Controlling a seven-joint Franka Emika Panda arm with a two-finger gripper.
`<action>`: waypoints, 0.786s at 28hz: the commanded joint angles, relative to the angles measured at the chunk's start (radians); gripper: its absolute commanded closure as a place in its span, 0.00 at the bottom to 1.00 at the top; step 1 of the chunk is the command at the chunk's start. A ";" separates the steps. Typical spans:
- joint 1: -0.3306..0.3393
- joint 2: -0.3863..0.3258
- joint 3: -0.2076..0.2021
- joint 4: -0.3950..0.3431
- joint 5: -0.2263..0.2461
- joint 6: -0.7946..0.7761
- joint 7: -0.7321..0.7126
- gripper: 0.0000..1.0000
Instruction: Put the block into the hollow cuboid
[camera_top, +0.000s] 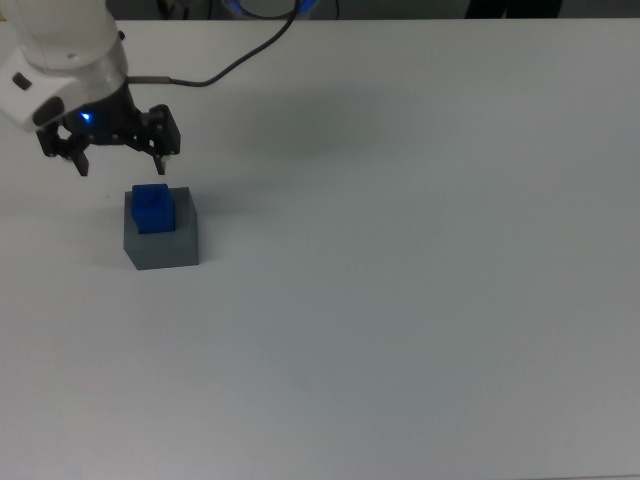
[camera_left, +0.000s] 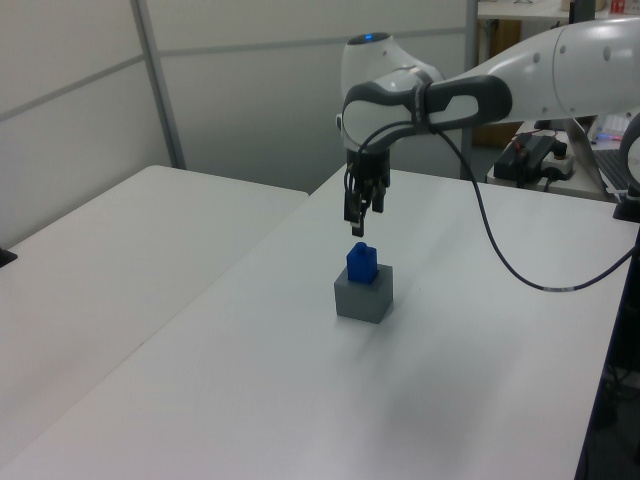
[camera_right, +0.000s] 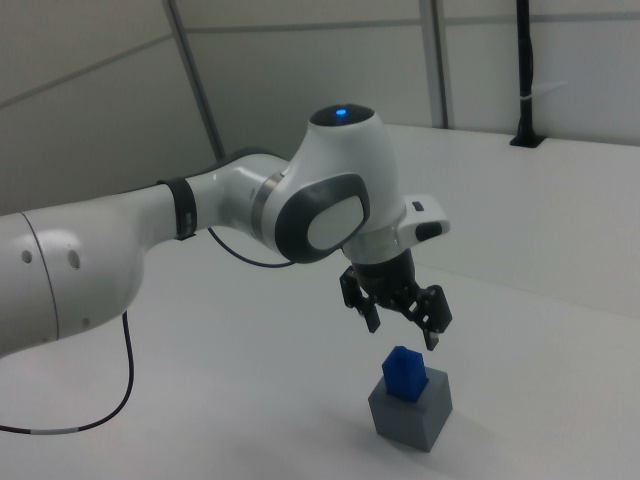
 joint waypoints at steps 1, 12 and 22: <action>-0.018 -0.017 -0.008 0.030 0.016 -0.046 0.021 0.00; -0.025 -0.027 -0.008 0.032 0.013 -0.055 0.021 0.00; -0.025 -0.030 -0.021 0.032 0.014 -0.055 0.021 0.00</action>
